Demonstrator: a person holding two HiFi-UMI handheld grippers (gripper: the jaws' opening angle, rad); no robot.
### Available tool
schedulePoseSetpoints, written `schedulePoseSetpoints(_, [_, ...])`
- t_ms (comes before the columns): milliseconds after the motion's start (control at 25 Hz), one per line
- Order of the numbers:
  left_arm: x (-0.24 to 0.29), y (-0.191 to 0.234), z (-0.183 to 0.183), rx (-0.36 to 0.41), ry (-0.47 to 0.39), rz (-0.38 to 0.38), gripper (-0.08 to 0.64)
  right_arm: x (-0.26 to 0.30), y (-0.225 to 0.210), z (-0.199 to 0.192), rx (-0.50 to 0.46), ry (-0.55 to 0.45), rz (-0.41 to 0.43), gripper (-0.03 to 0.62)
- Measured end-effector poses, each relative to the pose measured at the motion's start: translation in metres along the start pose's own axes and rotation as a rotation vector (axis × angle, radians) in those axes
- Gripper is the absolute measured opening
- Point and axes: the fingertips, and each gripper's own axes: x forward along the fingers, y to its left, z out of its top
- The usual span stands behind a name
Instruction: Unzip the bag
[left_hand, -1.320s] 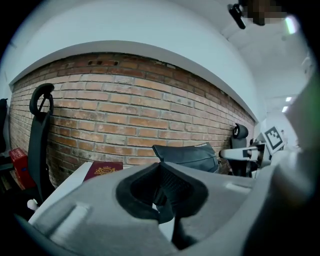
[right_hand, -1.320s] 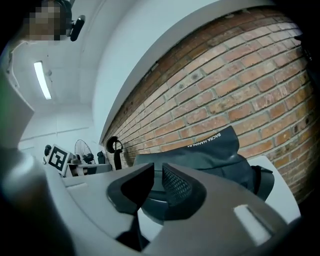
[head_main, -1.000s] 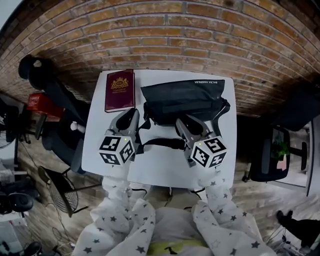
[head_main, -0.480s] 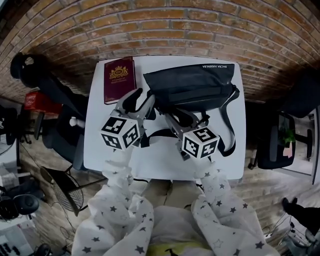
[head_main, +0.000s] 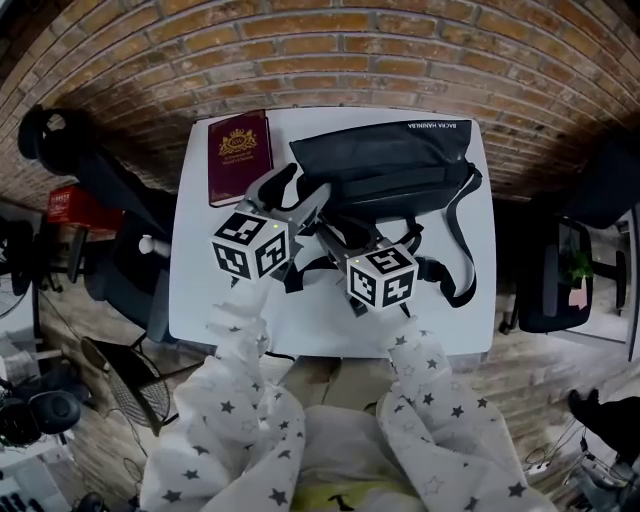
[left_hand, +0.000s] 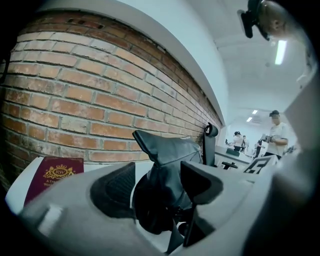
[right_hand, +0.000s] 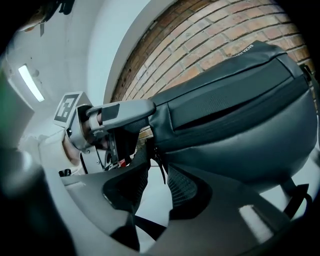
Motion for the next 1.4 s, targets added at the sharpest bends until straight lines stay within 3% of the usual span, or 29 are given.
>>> schedulePoseSetpoints(520, [0.015, 0.004, -0.002, -0.006, -0.001, 0.000, 0.279, 0.003, -0.011, -0.002, -0.110, 0.010, -0.165, 0.055])
schedulePoseSetpoints(1080, [0.016, 0.004, -0.003, -0.008, 0.004, 0.004, 0.268, 0.000, -0.003, 0.000, -0.129, 0.011, -0.115, 0.018])
schedulePoseSetpoints(1400, [0.018, -0.002, -0.005, 0.018, 0.012, -0.025, 0.188, -0.008, -0.008, -0.001, -0.166, 0.042, -0.132, 0.015])
